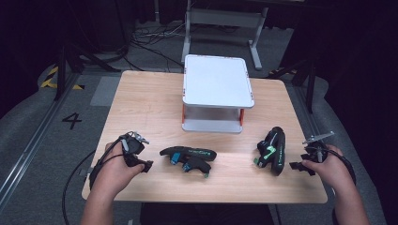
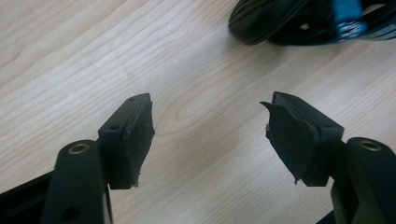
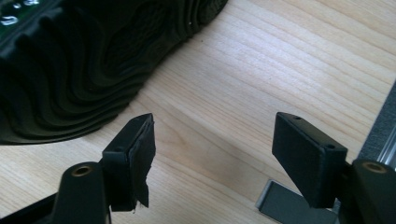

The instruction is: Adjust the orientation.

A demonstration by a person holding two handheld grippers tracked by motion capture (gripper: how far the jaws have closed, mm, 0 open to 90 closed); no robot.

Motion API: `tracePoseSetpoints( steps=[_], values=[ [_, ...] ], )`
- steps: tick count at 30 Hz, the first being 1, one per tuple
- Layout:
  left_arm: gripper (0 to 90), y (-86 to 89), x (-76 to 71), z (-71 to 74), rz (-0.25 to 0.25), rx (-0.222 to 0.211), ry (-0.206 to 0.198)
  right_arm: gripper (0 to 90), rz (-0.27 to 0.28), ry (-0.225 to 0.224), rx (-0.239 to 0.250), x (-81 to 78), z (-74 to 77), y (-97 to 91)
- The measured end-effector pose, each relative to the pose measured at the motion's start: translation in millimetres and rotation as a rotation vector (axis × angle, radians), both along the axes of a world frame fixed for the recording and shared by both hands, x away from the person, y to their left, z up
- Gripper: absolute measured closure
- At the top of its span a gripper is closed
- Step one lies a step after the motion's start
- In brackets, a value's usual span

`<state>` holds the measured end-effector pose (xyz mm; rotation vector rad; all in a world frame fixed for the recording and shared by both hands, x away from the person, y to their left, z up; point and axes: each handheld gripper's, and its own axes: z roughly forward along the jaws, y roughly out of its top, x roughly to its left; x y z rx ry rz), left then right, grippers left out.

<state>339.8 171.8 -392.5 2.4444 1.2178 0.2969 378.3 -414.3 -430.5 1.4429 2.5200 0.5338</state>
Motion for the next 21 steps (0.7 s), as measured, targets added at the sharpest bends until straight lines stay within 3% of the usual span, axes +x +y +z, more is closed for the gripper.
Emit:
tracePoseSetpoints(
  steps=[1,5,9,10,12,16,19,21],
  values=[
    [32.1,0.0,0.0,0.0,0.0,0.0,0.0,31.3,0.002,0.0,-0.002,-0.1,0.0,0.5],
    [32.2,-22.0,-7.3,7.0,-0.104,-0.03,0.004,31.2,0.006,0.0,0.003,-0.4,-0.3,1.9],
    [32.3,-38.8,-10.9,6.3,-0.165,-0.035,0.018,31.2,0.004,0.005,0.004,-0.4,-1.1,2.5],
    [33.1,-49.3,-13.1,3.8,-0.209,-0.043,0.042,31.1,0.005,0.006,0.005,-0.2,-1.7,2.8],
    [34.5,-58.5,-15.7,0.6,-0.244,-0.04,0.072,31.1,0.009,0.009,0.004,-0.1,-1.9,3.0],
    [37.3,-73.0,-19.5,-4.4,-0.285,-0.021,0.111,31.0,0.013,0.01,0.01,-0.5,-2.2,3.8],
    [38.4,-77.4,-19.1,-8.0,-0.279,-0.02,0.132,30.9,0.01,0.013,0.013,-0.7,-2.7,4.2],
    [38.3,-78.0,-16.5,-12.6,-0.254,0.008,0.135,30.9,0.016,0.016,0.011,-0.7,-3.7,4.5]
  ],
)
